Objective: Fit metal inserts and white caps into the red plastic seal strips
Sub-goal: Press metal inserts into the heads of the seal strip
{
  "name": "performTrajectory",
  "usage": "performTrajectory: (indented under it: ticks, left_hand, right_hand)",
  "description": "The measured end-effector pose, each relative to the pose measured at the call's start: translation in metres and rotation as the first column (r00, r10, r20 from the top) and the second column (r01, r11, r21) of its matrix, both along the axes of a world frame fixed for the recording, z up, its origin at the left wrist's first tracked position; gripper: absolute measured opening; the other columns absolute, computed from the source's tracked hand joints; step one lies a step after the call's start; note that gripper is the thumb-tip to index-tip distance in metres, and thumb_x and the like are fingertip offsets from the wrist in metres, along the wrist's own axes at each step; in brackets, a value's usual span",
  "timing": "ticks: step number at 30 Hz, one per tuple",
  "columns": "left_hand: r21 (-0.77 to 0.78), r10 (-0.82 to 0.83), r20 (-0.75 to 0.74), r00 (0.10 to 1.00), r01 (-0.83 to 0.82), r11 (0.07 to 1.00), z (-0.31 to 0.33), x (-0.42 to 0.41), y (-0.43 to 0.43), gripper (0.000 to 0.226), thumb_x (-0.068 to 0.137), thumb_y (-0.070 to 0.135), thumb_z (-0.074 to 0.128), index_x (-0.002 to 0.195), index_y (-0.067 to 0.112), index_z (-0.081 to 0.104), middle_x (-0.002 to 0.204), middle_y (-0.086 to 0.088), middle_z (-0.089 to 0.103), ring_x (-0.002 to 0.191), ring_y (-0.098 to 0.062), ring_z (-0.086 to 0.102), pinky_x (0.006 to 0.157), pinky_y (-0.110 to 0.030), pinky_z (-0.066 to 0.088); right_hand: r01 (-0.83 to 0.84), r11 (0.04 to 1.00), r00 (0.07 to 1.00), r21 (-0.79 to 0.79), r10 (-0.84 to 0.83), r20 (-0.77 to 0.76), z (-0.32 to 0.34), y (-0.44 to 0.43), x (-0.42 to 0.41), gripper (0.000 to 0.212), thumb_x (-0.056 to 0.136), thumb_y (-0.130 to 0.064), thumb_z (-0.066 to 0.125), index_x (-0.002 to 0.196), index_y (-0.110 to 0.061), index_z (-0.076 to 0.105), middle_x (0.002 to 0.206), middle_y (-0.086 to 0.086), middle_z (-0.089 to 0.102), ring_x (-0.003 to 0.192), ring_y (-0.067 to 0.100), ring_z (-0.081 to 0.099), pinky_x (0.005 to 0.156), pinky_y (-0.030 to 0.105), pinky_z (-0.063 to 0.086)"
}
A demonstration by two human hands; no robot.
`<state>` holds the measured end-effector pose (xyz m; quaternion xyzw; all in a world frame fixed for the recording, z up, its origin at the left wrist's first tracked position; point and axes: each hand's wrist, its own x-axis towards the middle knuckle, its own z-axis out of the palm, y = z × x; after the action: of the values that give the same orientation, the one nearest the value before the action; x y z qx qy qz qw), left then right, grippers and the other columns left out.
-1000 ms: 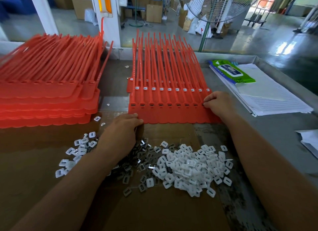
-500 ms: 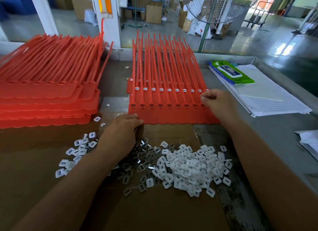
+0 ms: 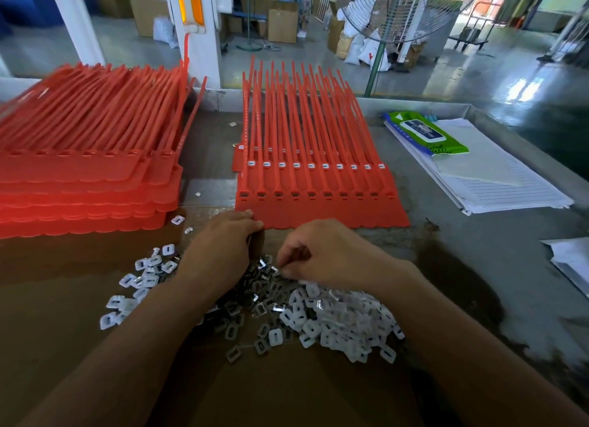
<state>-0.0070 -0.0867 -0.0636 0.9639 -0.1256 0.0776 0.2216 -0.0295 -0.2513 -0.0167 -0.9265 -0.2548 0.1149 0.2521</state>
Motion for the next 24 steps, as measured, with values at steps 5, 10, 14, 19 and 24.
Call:
performTrajectory:
  ticks: [5,10,14,19,24]
  left_hand:
    - [-0.001,0.000,0.000,1.000,0.000,1.000,0.000,-0.001,0.000,0.042,0.087,0.002,0.043,0.123,0.020,0.054,0.139,0.001,0.043,0.129,-0.016,0.036,0.104,-0.028,0.027]
    - [0.002,0.000,0.011,1.000,0.000,1.000,0.000,0.000,0.000,0.041,0.087,0.003,0.043,0.122,0.019,0.055,0.138,0.001,0.044,0.128,-0.016,0.037,0.104,-0.027,0.027]
    - [0.004,0.002,0.015,1.000,-0.002,1.000,0.000,0.000,0.000,0.040,0.087,0.003,0.043,0.122,0.019,0.056,0.138,0.000,0.045,0.128,-0.016,0.037,0.103,-0.027,0.027]
    - [0.019,-0.001,0.006,1.000,0.001,1.000,0.001,0.000,-0.001,0.041,0.088,0.003,0.043,0.123,0.021,0.054,0.139,0.001,0.043,0.128,-0.017,0.037,0.103,-0.029,0.029]
    - [0.029,0.005,0.000,1.000,-0.005,1.000,0.002,0.000,-0.001,0.041,0.088,0.004,0.043,0.124,0.022,0.053,0.140,0.002,0.042,0.128,-0.016,0.036,0.104,-0.029,0.028]
  right_hand:
    - [-0.007,0.999,1.000,-0.037,0.008,0.015,-0.004,0.002,-0.002,0.012,0.081,-0.016,0.067,0.092,-0.018,0.071,0.075,-0.021,0.056,0.067,-0.008,0.048,0.064,0.005,0.040]
    - [-0.009,0.997,1.000,-0.081,0.011,0.020,-0.008,0.005,-0.002,0.007,0.085,-0.018,0.062,0.091,-0.018,0.067,0.072,-0.023,0.046,0.074,-0.003,0.045,0.063,0.006,0.034]
    - [0.049,0.997,0.999,0.068,-0.047,-0.027,-0.006,0.002,-0.003,0.015,0.085,-0.014,0.059,0.075,-0.025,0.057,0.072,-0.019,0.053,0.068,-0.005,0.051,0.063,0.010,0.042]
    - [0.157,0.953,0.985,0.258,-0.169,0.025,-0.003,0.000,-0.002,0.027,0.086,-0.011,0.057,0.071,-0.032,0.049,0.072,-0.016,0.054,0.064,-0.006,0.050,0.059,0.006,0.040]
    - [0.215,0.921,0.975,0.324,-0.224,-0.010,-0.004,-0.009,0.001,0.020,0.084,-0.007,0.061,0.080,-0.026,0.057,0.075,-0.013,0.056,0.067,-0.008,0.051,0.063,0.005,0.041]
